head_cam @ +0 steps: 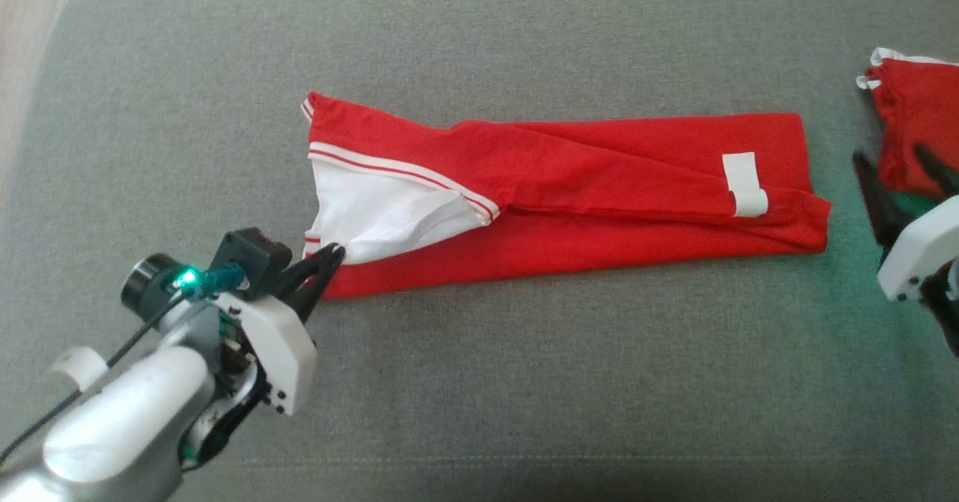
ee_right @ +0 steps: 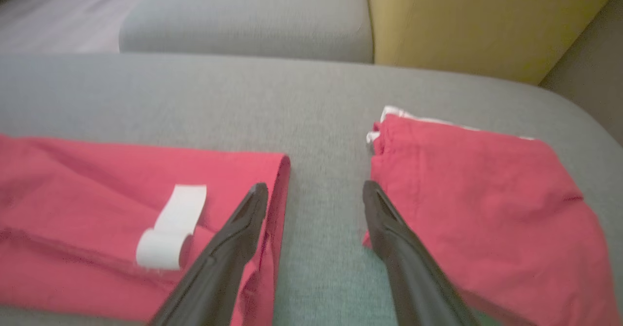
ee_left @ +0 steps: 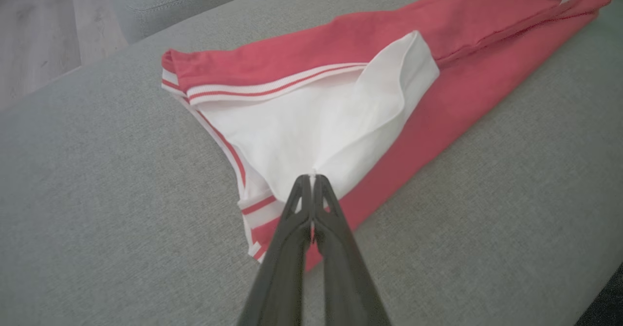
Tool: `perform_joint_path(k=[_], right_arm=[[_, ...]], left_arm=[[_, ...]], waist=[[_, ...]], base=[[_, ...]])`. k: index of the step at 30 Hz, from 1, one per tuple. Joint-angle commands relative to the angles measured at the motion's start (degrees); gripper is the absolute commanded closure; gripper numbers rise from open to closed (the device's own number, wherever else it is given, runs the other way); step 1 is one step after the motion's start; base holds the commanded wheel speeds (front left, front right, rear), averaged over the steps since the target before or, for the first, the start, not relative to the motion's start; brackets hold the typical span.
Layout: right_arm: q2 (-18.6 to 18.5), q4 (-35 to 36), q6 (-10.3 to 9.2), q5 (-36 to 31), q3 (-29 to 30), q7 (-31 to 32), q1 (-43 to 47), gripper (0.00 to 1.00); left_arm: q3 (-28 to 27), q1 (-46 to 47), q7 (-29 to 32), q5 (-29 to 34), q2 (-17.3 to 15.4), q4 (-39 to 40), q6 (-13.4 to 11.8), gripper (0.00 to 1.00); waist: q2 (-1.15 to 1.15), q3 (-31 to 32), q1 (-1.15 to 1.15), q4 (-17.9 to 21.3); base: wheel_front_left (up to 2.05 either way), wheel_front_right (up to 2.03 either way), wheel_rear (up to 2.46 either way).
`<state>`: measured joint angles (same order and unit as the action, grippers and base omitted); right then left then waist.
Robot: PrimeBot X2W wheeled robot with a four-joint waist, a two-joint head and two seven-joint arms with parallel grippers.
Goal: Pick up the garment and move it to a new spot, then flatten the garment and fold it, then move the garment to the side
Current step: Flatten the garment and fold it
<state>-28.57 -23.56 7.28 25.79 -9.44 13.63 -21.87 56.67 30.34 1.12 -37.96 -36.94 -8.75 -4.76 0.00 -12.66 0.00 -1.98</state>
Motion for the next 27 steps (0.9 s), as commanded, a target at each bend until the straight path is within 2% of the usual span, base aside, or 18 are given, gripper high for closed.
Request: perform_joint_path(k=[1, 4, 5, 6, 7, 13, 16, 18, 20, 22, 24, 27], right_arm=[[0.7, 2.9, 0.21, -0.3, 1.9, -2.9, 0.5, 0.0], [2.2, 4.2, 0.21, -1.0, 3.7, -5.5, 1.1, 0.0], [3.0, 4.9, 0.21, -1.5, 4.5, -6.9, 1.3, 0.0], [3.9, 5.5, 0.21, -2.1, 5.3, -8.2, 1.6, 0.0], [4.8, 6.2, 0.21, -2.7, 6.0, -9.5, 1.8, 0.0], [11.5, 9.3, 0.21, -6.4, 10.4, -15.7, 3.4, 0.0], [14.4, 10.6, 0.21, -8.2, 11.5, -16.9, 4.9, 0.0], [16.2, 11.1, 0.21, -8.8, 12.4, -17.5, 5.9, 0.0], [17.9, 11.1, 0.21, -9.5, 13.3, -17.9, 6.7, 0.0], [19.3, 10.8, 0.21, -10.3, 13.8, -18.0, 7.3, 0.0], [20.2, 10.4, 0.21, -11.1, 14.2, -18.0, 7.5, 0.0], [21.3, 9.6, 0.21, -11.8, 15.3, -17.6, 7.0, 0.0]], left_arm=[[-2.9, 0.5, -1.2, -0.8, -0.8, 0.7, -0.8, 1.0], [-3.3, -0.1, -2.4, -1.1, 0.1, 0.2, -1.6, 1.0], [-3.7, -0.4, -3.2, -1.4, 0.7, -0.2, -2.2, 0.67], [-4.0, -0.6, -4.2, -1.4, 1.3, -0.5, -2.9, 0.08], [-4.4, -0.9, -5.2, -1.5, 1.9, -0.9, -3.6, 0.0], [-10.6, -1.7, -14.3, -2.4, 6.6, -4.1, -9.8, 0.0], [-17.4, -2.6, -16.0, -2.7, 10.2, -3.3, -12.8, 0.0], [-24.4, -4.0, -16.1, 0.4, 13.2, 0.6, -13.7, 0.0], [-30.6, -7.1, -16.1, 3.8, 16.8, 4.1, -13.8, 0.0], [-35.8, -10.5, -16.1, 6.6, 20.7, 6.7, -12.8, 0.0], [-38.9, -13.2, -16.1, 9.3, 23.7, 7.6, -10.5, 0.0], [-40.9, -15.1, -16.1, 13.2, 26.0, 7.0, -6.8, 0.0]], waist=[[0.0, 0.3, 0.0, 0.1], [0.0, 0.4, 0.0, 0.1], [0.0, 0.5, 0.0, 0.2], [0.0, 0.5, 0.0, 0.2], [0.0, 0.6, 0.0, 0.3], [0.0, 1.4, 0.0, 0.2], [0.0, 1.7, 0.0, -0.2], [0.0, 1.7, 0.0, -0.4], [0.0, 1.6, 0.0, -0.5], [0.0, 1.4, 0.0, -0.6], [0.0, 1.1, 0.0, -0.9], [0.0, 0.4, 0.0, -1.3]], base=[[0.0, 0.0, 0.0], [0.0, 0.0, 0.0], [0.0, 0.0, 0.0], [0.0, 0.0, 0.0], [0.0, 0.0, 0.0], [0.0, 0.0, 0.0], [0.0, 0.0, 0.0], [0.0, 0.0, 0.0], [0.0, 0.0, 0.0], [0.0, 0.0, 0.0], [0.0, 0.0, 0.0], [0.0, 0.0, 0.0]])
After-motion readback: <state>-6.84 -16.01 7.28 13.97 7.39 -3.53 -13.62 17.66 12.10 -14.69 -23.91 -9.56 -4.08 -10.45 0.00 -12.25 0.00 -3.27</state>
